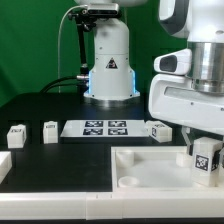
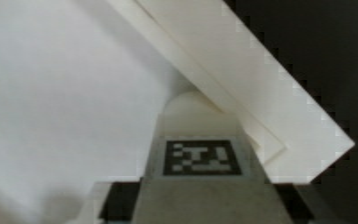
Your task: Assemble one leg
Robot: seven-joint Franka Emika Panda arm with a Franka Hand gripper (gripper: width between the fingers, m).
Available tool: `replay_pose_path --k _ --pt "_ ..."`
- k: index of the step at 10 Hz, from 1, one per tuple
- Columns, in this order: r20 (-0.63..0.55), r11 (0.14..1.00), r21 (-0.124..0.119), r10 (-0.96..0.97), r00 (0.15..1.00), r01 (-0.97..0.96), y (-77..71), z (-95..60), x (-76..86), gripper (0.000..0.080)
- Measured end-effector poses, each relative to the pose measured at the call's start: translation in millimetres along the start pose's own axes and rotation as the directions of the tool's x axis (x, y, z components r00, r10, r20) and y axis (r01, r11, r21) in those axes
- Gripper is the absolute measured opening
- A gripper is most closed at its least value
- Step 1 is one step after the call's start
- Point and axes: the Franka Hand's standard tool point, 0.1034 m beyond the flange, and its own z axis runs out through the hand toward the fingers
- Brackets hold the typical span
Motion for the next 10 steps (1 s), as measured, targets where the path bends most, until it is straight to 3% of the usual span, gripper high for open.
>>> replay_pose_path --k 1,2,3,4,5,8,10 --pt "0.000 1.000 0.000 0.002 1.000 -0.002 0.0 0.0 0.0 0.0291" --pt "0.000 1.000 0.000 -0.008 1.000 0.008 -0.1 0.0 -0.2 0.0406" --pt "0.001 0.999 0.000 -0.033 0.999 0.033 -0.1 0.0 -0.3 0.0406" --pt "0.000 0.995 0.000 -0.103 0.995 0.103 0.0 0.0 0.1 0.0542" --pt "0.000 0.972 0.000 -0.235 0.972 0.235 0.5 0.0 0.9 0.0628" --pt "0.000 0.768 -0.002 -0.641 0.768 0.641 1.2 0.2 2.1 0.0643" --pt "-0.001 0.537 -0.013 -0.844 0.537 0.844 -1.0 -0.6 0.3 0.0649"
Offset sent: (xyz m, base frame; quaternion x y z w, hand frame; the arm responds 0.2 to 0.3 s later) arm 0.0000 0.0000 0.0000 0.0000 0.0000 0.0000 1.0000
